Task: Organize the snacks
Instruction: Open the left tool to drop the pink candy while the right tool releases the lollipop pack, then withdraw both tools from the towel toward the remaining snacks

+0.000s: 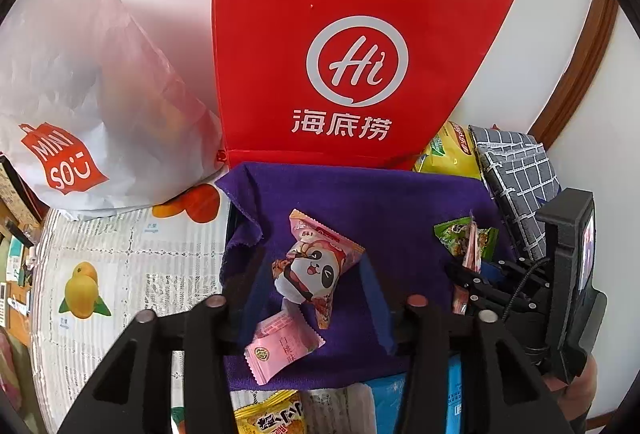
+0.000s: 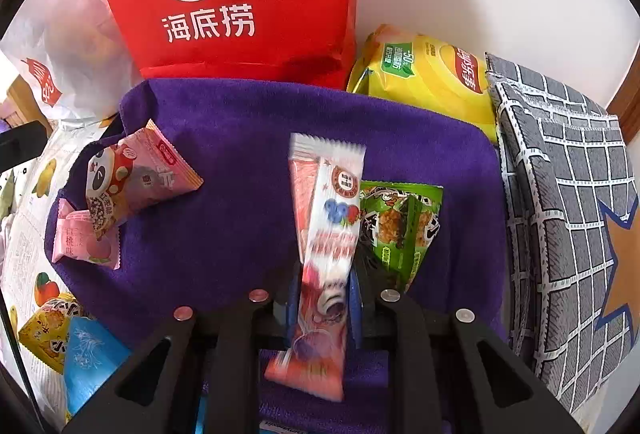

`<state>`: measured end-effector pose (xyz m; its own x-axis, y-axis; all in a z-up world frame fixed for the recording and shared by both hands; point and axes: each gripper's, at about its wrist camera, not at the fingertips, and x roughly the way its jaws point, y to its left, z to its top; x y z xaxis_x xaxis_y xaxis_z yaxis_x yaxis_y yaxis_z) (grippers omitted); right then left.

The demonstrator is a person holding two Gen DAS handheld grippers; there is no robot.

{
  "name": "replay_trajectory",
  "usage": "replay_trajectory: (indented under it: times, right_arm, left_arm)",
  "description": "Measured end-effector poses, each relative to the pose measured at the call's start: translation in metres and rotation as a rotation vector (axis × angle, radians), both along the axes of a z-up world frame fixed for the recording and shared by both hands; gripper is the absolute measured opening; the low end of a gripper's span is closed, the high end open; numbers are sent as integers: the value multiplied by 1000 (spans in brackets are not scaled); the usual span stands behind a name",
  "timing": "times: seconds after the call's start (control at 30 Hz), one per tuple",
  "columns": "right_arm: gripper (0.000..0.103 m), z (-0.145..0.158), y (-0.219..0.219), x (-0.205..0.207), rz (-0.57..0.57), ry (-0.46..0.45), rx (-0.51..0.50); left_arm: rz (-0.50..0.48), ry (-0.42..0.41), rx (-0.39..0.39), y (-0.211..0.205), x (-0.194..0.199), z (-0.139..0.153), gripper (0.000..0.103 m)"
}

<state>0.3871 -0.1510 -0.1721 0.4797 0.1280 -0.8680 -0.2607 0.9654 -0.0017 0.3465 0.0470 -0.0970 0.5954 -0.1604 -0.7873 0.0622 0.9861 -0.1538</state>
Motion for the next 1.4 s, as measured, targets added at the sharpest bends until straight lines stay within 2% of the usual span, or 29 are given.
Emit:
replay_trajectory:
  times: [0.13, 0.23, 0.33, 0.5, 0.63, 0.9, 1.1, 1.4]
  right_arm:
    - [26, 7, 1, -4, 6, -22, 3]
    - [35, 17, -1, -9, 8, -42, 6]
    - [40, 33, -5, -17, 6, -77, 19]
    - [54, 68, -12, -38, -19, -177, 53]
    - [55, 85, -23, -61, -43, -209, 80]
    - [55, 98, -37, -112, -43, -252, 41]
    - [55, 96, -47, -138, -89, -248, 72]
    - [55, 74, -49, -165, -107, -178, 94]
  left_arm:
    - [-3, -7, 3, -1, -2, 4, 50]
    - [-6, -13, 6, -3, -5, 8, 51]
    - [-12, -29, 5, -4, -9, 14, 52]
    - [-23, -61, 12, -11, -20, 27, 57]
    - [-46, -97, 22, -20, -33, 41, 57]
    - [-79, -156, 66, -39, -66, 65, 57]
    - [-62, -144, 82, -29, -95, 59, 57]
    - [-34, -80, 49, -4, -136, 31, 57]
